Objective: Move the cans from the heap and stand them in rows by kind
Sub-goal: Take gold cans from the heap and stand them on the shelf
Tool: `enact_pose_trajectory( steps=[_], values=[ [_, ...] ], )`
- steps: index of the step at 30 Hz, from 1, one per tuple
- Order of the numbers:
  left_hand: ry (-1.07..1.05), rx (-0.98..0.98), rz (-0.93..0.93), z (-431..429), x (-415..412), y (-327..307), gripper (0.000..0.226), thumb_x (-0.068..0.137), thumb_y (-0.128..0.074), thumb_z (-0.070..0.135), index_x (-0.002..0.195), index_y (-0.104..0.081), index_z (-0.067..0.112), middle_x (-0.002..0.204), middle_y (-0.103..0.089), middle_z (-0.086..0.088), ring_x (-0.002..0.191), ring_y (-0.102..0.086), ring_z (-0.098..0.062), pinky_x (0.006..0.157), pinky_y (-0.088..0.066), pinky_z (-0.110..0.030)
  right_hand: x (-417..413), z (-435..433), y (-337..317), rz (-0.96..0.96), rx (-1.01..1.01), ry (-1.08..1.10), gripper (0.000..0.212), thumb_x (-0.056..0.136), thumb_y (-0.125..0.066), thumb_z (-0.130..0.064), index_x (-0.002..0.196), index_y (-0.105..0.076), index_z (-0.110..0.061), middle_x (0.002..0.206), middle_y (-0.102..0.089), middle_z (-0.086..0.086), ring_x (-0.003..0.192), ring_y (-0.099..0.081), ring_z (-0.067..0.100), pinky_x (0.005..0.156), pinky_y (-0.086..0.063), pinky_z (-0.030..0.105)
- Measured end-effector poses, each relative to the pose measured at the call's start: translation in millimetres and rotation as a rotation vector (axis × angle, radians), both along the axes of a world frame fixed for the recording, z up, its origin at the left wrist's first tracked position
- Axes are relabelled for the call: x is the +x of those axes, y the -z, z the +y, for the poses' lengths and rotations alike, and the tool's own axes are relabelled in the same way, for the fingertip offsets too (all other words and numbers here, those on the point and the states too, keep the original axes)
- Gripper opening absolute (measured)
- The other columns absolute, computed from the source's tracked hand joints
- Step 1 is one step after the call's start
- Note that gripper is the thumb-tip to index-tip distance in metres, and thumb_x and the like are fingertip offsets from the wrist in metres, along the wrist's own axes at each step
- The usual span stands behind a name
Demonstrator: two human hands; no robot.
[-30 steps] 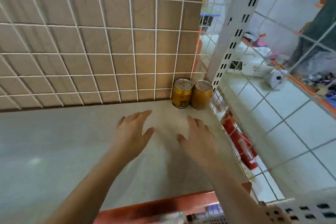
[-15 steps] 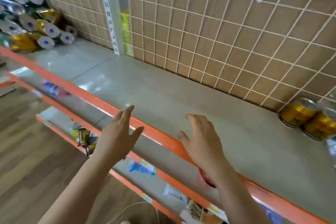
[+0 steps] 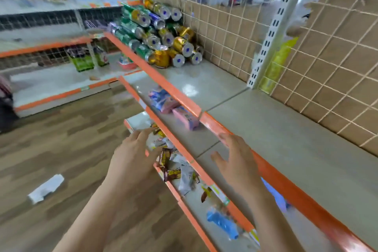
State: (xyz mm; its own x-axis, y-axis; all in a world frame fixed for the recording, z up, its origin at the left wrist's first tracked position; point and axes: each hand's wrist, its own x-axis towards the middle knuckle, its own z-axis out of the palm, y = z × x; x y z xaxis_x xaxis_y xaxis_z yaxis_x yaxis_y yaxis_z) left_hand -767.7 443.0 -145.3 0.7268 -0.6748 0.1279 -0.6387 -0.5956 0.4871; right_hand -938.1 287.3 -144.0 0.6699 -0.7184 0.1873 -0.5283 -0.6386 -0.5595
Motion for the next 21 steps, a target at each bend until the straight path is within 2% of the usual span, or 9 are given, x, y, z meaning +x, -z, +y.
enact_pose_trajectory(
  steps=[3, 7, 10, 12, 16, 21],
  values=[
    [-0.082, 0.014, 0.020, 14, 57, -3, 0.048, 0.089, -0.053, 0.041, 0.134, -0.044, 0.029, 0.130, -0.050, 0.003, 0.120, -0.048, -0.022, 0.087, -0.043, -0.036, 59, 1, -2, 0.014, 0.005, -0.053, 0.048, 0.082, -0.069, -0.023, 0.125, -0.054, -0.007, 0.122, -0.057, 0.012, 0.117, -0.049, 0.030, 0.102, -0.035, 0.037],
    [-0.116, 0.028, 0.017, 12, 117, -4, 0.048, 0.090, -0.053, 0.040, 0.134, -0.043, 0.026, 0.132, -0.047, 0.001, 0.118, -0.049, -0.026, 0.087, -0.041, -0.035, 127, -4, -2, 0.031, 0.024, -0.102, 0.043, 0.080, -0.068, -0.027, 0.119, -0.056, -0.015, 0.118, -0.058, 0.005, 0.116, -0.049, 0.028, 0.099, -0.039, 0.041],
    [-0.105, 0.021, 0.017, 0, 162, 1, 0.051, 0.090, -0.053, 0.039, 0.137, -0.040, 0.023, 0.133, -0.046, -0.002, 0.119, -0.048, -0.027, 0.088, -0.041, -0.036, 176, -17, 2, 0.012, 0.031, -0.096, 0.041, 0.080, -0.068, -0.025, 0.119, -0.057, -0.017, 0.114, -0.058, 0.002, 0.115, -0.050, 0.023, 0.097, -0.035, 0.032],
    [-0.089, 0.017, 0.002, -14, 192, 4, 0.053, 0.090, -0.052, 0.041, 0.138, -0.038, 0.024, 0.136, -0.045, 0.000, 0.119, -0.049, -0.026, 0.089, -0.042, -0.036, 208, -30, 6, 0.032, 0.026, -0.091, 0.044, 0.082, -0.068, -0.025, 0.124, -0.055, -0.018, 0.116, -0.057, 0.003, 0.113, -0.051, 0.023, 0.091, -0.033, 0.026],
    [-0.051, 0.038, -0.035, -60, 263, 2, 0.050, 0.092, -0.049, 0.041, 0.138, -0.037, 0.026, 0.137, -0.043, 0.002, 0.120, -0.047, -0.025, 0.090, -0.042, -0.037, 277, -71, 12, 0.041, 0.053, -0.083, 0.045, 0.083, -0.067, -0.030, 0.124, -0.053, -0.017, 0.118, -0.053, 0.007, 0.113, -0.049, 0.026, 0.088, -0.034, 0.029],
    [0.046, 0.063, -0.051, -128, 349, -15, 0.055, 0.091, -0.052, 0.039, 0.141, -0.034, 0.024, 0.139, -0.041, 0.002, 0.126, -0.042, -0.021, 0.092, -0.041, -0.035, 358, -128, -3, 0.030, 0.069, 0.007, 0.049, 0.086, -0.062, -0.033, 0.131, -0.048, -0.019, 0.131, -0.048, 0.005, 0.125, -0.041, 0.024, 0.097, -0.033, 0.033]
  ],
)
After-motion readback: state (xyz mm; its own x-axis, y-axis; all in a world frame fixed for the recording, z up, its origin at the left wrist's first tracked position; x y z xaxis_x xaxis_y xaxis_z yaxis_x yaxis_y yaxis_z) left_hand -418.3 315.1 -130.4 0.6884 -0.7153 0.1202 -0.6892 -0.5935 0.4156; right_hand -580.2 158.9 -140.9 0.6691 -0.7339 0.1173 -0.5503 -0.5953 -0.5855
